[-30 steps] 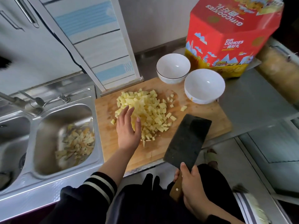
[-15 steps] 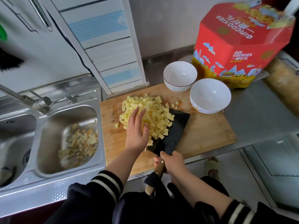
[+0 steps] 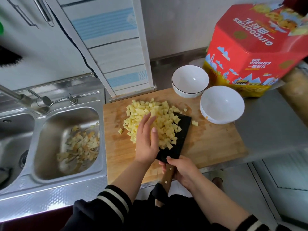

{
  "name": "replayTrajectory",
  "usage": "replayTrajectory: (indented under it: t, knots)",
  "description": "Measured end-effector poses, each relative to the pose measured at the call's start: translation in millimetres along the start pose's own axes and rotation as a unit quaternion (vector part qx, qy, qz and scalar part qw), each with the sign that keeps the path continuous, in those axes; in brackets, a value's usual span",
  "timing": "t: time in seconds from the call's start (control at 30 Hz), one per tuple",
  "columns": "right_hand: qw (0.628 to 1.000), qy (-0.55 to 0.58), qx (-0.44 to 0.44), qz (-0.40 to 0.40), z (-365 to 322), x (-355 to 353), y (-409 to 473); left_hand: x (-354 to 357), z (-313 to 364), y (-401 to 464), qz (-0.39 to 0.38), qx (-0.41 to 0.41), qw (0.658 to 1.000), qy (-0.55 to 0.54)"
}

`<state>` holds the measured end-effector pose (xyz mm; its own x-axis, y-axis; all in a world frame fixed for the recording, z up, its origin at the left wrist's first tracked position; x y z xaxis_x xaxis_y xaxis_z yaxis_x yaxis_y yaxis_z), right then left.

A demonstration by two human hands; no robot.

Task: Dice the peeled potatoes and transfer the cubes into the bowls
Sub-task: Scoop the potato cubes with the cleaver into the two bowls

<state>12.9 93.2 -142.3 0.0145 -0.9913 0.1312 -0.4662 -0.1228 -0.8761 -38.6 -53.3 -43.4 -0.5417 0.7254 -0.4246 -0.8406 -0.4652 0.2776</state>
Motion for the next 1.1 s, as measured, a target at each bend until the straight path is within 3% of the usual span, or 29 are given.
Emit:
replayTrajectory:
  t: [0.23,0.5,0.67,1.1]
  knots:
    - [0.998,0.037,0.014,-0.049,0,-2,-11,-19,-13,-5,0.041,-0.116,0.988,-0.097]
    - [0.996,-0.019,-0.011,-0.09,-18,8,-22,-36,3,8,0.056,-0.12,0.985,-0.114]
    - [0.993,-0.048,-0.033,-0.101,-36,7,-30,-48,-6,15,0.084,-0.17,0.968,-0.164]
    - [0.993,-0.035,-0.055,-0.093,-91,-20,-52,-24,28,62,-0.017,-0.144,0.98,-0.135]
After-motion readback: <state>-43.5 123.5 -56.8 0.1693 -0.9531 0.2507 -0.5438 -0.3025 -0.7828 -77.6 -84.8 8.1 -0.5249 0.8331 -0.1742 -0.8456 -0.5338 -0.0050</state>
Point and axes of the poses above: each hand's wrist, its own y-axis towards the middle knuckle, its own x-axis out of the palm, z = x × y, the point moved 10 cm from there along y, towards the middle knuckle, and after that the axes turned 8 degrees about z, right-handed, at the moved point
